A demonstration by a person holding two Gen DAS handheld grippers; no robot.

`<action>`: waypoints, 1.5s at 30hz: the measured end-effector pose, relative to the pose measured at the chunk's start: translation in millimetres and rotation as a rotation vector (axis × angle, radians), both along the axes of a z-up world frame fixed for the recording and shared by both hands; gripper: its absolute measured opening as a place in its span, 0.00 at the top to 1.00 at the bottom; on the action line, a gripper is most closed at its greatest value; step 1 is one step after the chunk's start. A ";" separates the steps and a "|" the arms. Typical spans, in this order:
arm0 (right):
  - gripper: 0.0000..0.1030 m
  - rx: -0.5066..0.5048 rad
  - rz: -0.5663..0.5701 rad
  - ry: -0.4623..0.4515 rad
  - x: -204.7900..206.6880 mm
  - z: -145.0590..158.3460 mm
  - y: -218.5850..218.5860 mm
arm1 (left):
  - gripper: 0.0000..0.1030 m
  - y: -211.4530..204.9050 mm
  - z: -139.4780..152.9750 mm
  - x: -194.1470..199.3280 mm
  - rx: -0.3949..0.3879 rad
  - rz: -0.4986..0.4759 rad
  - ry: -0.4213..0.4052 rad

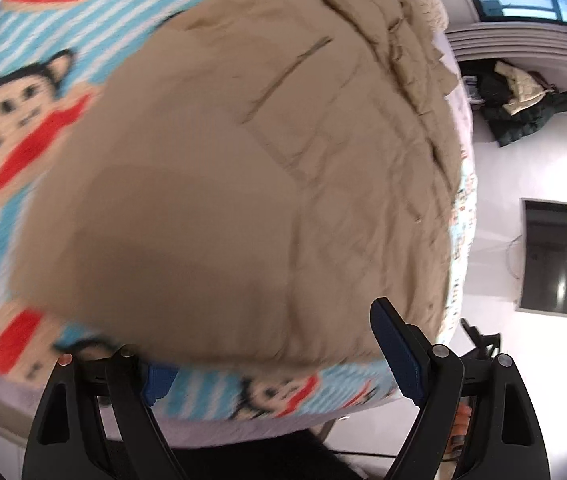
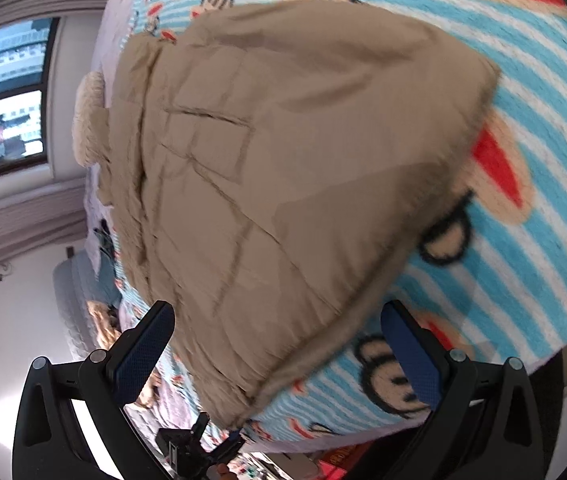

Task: Fold large clothes
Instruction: 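Grasp the jacket hem with both tools and lift it toward the collar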

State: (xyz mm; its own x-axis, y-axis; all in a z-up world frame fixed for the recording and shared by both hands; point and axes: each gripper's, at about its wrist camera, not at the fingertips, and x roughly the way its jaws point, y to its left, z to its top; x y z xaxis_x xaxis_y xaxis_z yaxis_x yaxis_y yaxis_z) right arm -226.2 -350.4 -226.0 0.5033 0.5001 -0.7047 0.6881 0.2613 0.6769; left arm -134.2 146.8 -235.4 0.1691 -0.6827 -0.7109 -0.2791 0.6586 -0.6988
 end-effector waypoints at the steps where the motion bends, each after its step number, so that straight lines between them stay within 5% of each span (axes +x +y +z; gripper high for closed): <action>1: 0.00 0.005 -0.010 -0.005 3.0 -0.1 -0.5 | 0.19 -2.4 1.0 3.4 -0.009 0.000 -0.004; 3: 0.01 0.009 -0.023 0.000 6.7 -0.2 -0.4 | 0.52 -5.8 2.8 8.1 -0.030 -0.012 -0.008; 4: 0.05 0.012 -0.031 0.001 7.5 -0.2 -0.5 | 0.74 -6.8 2.5 10.3 -0.035 -0.020 0.000; 5: 0.16 0.014 -0.035 0.005 8.2 -0.1 -0.5 | 0.84 -7.5 3.0 11.4 -0.034 -0.022 0.004; 6: 0.25 0.016 -0.040 0.021 8.1 -1.4 -0.9 | 0.84 -6.9 6.0 13.0 -0.032 -0.021 -0.002; 8: 0.68 0.018 -0.046 0.052 6.0 -4.8 -2.6 | 0.85 -6.5 16.1 14.5 -0.024 -0.023 -0.033; 10: 0.89 0.008 -0.045 0.062 4.5 -5.3 -6.3 | 0.88 -7.3 30.4 18.8 -0.019 -0.031 -0.070; 19: 0.92 -0.148 0.160 -0.105 70.8 69.3 -9.3 | 0.88 -13.0 115.4 68.7 0.033 -0.008 -0.258; 26: 0.92 -0.311 0.359 -0.256 178.6 148.4 -12.5 | 0.88 -34.0 182.6 144.4 0.153 0.009 -0.388; 31: 0.92 -0.381 0.462 -0.300 260.4 168.9 -13.8 | 0.88 -51.7 205.7 202.5 0.247 0.033 -0.420; 38: 0.92 -0.406 0.524 -0.277 366.9 147.9 -14.5 | 0.88 -73.7 187.7 296.7 0.416 0.023 -0.389; 45: 0.92 -0.389 0.473 -0.160 435.9 73.2 -13.4 | 0.87 -76.7 112.4 372.8 0.476 -0.015 -0.309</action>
